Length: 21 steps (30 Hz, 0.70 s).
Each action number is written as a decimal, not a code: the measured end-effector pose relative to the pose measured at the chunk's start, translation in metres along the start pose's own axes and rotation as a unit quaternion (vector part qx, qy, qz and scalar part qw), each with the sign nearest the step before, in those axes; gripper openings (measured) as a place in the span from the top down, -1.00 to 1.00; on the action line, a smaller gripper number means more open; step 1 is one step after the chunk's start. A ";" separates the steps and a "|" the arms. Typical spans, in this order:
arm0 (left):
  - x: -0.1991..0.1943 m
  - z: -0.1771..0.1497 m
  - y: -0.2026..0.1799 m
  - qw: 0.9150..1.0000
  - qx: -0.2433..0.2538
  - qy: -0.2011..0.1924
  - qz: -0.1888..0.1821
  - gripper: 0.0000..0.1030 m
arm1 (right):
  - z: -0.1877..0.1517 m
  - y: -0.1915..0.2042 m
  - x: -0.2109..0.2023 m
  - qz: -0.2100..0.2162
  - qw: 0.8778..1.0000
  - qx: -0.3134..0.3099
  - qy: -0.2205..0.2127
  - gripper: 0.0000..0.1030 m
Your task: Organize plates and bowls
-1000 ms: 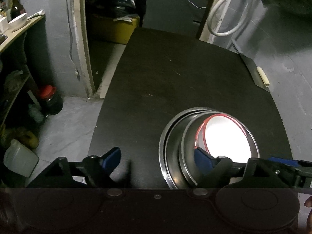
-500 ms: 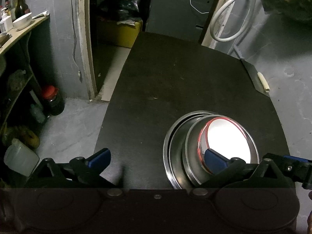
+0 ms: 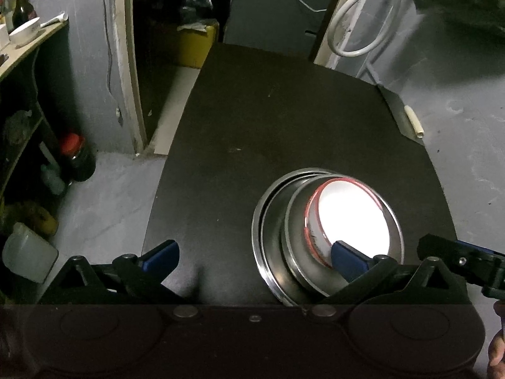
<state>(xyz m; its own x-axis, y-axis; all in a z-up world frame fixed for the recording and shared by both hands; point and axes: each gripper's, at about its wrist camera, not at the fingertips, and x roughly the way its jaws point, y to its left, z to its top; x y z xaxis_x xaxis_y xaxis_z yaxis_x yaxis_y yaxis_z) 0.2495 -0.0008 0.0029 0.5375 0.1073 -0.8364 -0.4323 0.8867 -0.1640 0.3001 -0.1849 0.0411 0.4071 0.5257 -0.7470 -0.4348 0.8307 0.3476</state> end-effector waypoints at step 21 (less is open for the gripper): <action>-0.039 -0.006 0.006 0.996 0.035 -0.071 -0.037 -0.98 | -0.012 0.026 -0.027 -0.052 0.998 -0.008 -0.045 -1.00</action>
<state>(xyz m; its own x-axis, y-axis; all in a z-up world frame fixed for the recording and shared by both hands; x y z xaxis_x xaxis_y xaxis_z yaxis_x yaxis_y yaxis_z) 0.2215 -0.0020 0.0312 0.6657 0.0990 -0.7397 -0.3394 0.9229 -0.1820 0.2681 -0.1796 0.0630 0.5210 0.4513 -0.7245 -0.3994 0.8790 0.2604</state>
